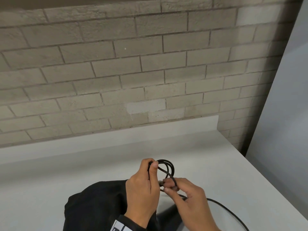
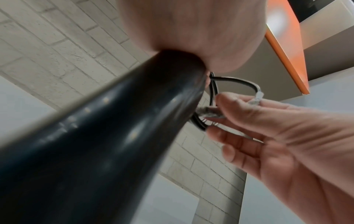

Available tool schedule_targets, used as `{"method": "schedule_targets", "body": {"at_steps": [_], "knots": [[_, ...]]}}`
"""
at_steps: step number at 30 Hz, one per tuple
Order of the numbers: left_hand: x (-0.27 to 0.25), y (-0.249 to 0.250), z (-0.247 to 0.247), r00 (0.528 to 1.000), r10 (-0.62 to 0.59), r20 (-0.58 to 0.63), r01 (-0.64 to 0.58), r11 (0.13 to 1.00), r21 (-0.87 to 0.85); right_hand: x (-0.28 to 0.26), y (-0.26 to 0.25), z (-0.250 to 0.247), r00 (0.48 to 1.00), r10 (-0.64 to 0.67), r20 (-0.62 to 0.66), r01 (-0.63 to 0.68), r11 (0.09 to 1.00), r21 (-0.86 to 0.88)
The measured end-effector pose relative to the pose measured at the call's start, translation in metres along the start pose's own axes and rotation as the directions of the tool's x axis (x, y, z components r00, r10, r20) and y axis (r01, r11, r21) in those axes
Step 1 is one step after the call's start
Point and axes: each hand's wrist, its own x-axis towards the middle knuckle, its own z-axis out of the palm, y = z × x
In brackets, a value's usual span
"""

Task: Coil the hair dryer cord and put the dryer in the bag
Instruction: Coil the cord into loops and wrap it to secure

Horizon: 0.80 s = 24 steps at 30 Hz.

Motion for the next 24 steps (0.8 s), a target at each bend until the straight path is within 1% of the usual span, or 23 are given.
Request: {"method": "schedule_targets", "body": {"at_steps": [2,3,4,5,6,7,8,9,10,11,12,13,14,15,16,17,19,20,21,22,24], "knots": [[-0.001,0.001,-0.002,1.0,0.009,0.003,-0.009,1.0,0.018,0.002,-0.004,-0.011,0.993,0.096,-0.067,-0.088,0.989,0.118],[-0.002,0.002,-0.003,1.0,0.013,0.007,-0.013,0.999,0.03,0.003,-0.007,-0.018,0.987,0.124,-0.106,-0.1,0.974,0.201],[-0.002,0.004,-0.003,1.0,0.013,0.013,-0.014,0.999,0.039,0.004,-0.011,-0.024,0.98,0.147,-0.133,-0.102,0.949,0.298],[-0.002,0.005,-0.003,1.0,0.011,0.018,-0.012,0.999,0.051,0.004,-0.016,-0.029,0.976,0.181,-0.118,-0.118,0.903,0.412],[-0.001,0.005,-0.002,1.0,0.009,0.019,-0.011,0.998,0.066,0.004,-0.021,-0.033,0.974,0.218,-0.063,-0.152,0.831,0.536],[-0.001,0.005,-0.001,1.0,0.007,0.017,-0.008,0.997,0.078,0.003,-0.023,-0.037,0.967,0.253,0.03,-0.211,0.732,0.648],[0.0,0.003,-0.001,1.0,-0.002,0.014,0.001,0.997,0.079,0.002,-0.026,-0.041,0.955,0.272,0.116,-0.268,0.632,0.727],[0.001,0.002,0.0,1.0,-0.015,0.012,0.014,0.997,0.073,0.001,-0.028,-0.046,0.935,0.304,0.182,-0.331,0.572,0.75],[0.002,-0.001,0.0,1.0,-0.025,0.008,0.024,0.997,0.067,0.0,-0.029,-0.052,0.911,0.331,0.248,-0.403,0.575,0.712],[0.003,-0.002,0.001,1.0,-0.029,0.007,0.029,0.997,0.068,-0.001,-0.03,-0.062,0.876,0.358,0.324,-0.483,0.642,0.596],[0.003,-0.003,0.001,0.999,-0.031,0.008,0.03,0.997,0.072,-0.002,-0.029,-0.071,0.841,0.381,0.384,-0.528,0.733,0.428],[0.004,-0.003,0.001,0.999,-0.031,0.012,0.03,0.997,0.076,-0.002,-0.025,-0.081,0.813,0.383,0.438,-0.522,0.814,0.256],[0.004,-0.003,0.001,0.999,-0.031,0.015,0.03,0.996,0.08,-0.003,-0.018,-0.09,0.793,0.385,0.473,-0.484,0.868,0.106],[0.004,-0.002,0.001,0.999,-0.033,0.017,0.031,0.996,0.085,-0.003,-0.009,-0.097,0.789,0.39,0.475,-0.437,0.899,-0.013],[0.004,-0.003,0.001,0.999,-0.034,0.018,0.033,0.996,0.089,-0.003,-0.004,-0.102,0.803,0.406,0.435,-0.414,0.907,-0.083],[0.004,-0.003,0.002,0.999,-0.039,0.019,0.037,0.995,0.088,-0.003,0.001,-0.106,0.828,0.424,0.368,-0.416,0.903,-0.105],[0.004,-0.006,0.003,0.998,-0.057,0.015,0.055,0.996,0.071,-0.004,0.015,-0.109,0.887,0.401,0.229,-0.399,0.915,-0.057],[0.005,-0.007,0.004,0.998,-0.067,0.009,0.066,0.996,0.06,-0.005,0.023,-0.108,0.91,0.385,0.152,-0.381,0.923,-0.056],[0.005,-0.008,0.004,0.997,-0.073,0.008,0.072,0.996,0.049,-0.007,0.032,-0.106,0.923,0.38,0.065,-0.376,0.924,-0.064],[0.005,-0.008,0.005,0.997,-0.072,0.008,0.072,0.996,0.043,-0.01,0.041,-0.103,0.923,0.383,-0.032,-0.385,0.92,-0.081],[0.006,-0.008,0.005,0.998,-0.064,0.003,0.064,0.997,0.043,-0.015,0.053,-0.089,0.899,0.369,-0.235,-0.407,0.903,-0.14]]}}
